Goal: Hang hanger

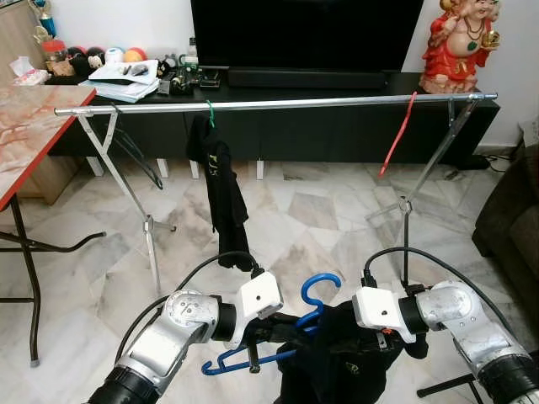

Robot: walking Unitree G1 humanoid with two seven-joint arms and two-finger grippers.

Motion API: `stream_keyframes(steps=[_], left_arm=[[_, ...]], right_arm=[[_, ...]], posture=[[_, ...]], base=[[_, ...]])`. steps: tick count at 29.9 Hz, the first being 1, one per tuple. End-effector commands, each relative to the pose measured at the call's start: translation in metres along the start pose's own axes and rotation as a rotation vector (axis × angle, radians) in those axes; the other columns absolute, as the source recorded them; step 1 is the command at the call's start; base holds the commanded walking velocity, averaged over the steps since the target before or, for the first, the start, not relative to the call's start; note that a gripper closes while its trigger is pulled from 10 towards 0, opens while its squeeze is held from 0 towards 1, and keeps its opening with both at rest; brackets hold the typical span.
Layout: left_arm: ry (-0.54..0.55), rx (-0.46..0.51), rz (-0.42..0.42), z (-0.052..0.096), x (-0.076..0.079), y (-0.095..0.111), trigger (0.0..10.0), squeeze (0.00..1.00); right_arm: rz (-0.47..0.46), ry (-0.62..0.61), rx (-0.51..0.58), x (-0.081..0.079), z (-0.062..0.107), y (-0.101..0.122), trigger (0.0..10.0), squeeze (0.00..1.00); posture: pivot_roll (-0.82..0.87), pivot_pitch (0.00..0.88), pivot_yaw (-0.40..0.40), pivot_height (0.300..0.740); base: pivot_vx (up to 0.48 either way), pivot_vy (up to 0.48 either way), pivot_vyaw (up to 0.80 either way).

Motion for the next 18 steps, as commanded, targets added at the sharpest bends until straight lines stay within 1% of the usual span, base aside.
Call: stream_keyframes(steps=[1,18], left_arm=[[-0.001,0.087,-0.103,0.0003,-0.0041,0.0315,10.0,0.0],[0.021,0.087,-0.146,0.0005,-0.0095,0.0362,10.0,0.0]], right_arm=[[-0.006,0.047,-0.018,-0.0065,-0.0047,-0.0039,0.0,0.0],[-0.026,0.059,-0.001,-0.0086,-0.0087,-0.0029,0.0,0.0]], posture=[[-0.1,0.082,-0.017,0.74],[-0.09,0.088,-0.01,0.74]], base=[[0.0,0.0,0.0],[0.0,0.0,0.0]])
Point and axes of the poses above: a point about 5 cm out from each wrist's last joint towards the gripper, its own z axis pointing back from the gripper into the wrist, its own y axis along the axis of the wrist's last joint, x = y × z, the point moved 3 cm from there along -z, pointing out of the wrist towards the gripper, and after that the axes turned 2 degrees about -z, right-handed, at the moved point
